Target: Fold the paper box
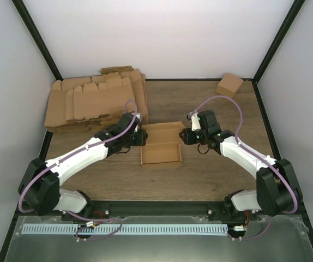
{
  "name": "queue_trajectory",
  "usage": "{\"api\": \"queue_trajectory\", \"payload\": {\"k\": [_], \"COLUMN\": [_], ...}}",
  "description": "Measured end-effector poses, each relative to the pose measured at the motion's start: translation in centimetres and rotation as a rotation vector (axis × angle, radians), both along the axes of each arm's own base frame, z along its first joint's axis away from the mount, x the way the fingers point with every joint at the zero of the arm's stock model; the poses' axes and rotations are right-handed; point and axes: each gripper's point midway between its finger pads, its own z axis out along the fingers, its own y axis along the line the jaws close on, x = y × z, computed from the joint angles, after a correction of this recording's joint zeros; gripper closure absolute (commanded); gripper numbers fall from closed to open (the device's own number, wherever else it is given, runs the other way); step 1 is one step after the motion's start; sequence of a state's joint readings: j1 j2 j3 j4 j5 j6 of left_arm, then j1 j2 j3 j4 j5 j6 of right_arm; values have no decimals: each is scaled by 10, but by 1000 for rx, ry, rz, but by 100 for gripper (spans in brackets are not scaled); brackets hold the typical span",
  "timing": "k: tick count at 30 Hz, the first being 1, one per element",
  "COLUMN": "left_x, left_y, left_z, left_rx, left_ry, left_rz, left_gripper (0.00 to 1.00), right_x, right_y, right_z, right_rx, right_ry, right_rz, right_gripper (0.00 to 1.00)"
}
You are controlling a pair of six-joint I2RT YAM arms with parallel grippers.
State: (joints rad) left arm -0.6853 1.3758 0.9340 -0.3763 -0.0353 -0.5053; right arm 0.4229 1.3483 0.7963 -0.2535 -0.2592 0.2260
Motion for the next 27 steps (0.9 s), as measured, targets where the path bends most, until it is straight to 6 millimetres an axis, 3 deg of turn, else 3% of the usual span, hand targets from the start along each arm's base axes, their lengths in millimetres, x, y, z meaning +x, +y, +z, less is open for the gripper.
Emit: {"api": "queue_trajectory", "payload": {"k": [6,15,23,27], "left_x": [-1,-6,-13,-15], "left_y": [10,14,9,4], "left_z": [-5,-8,-10,-12], "left_rx": [54,60,45,11], "left_ry": [20,55,83,95], "left_rz": [50,85,92,90], "left_gripper": [56,55,54,55], "right_x": [-5,-16,-22,-30], "right_y": [3,17,21,23], "right_z": [6,8,19,16], "right_rx": [-20,-29,9,23], "right_ry": [-11,-1,-25,-13], "right_rz": [-1,17,4,4], "right_gripper": [68,68,69,72]}}
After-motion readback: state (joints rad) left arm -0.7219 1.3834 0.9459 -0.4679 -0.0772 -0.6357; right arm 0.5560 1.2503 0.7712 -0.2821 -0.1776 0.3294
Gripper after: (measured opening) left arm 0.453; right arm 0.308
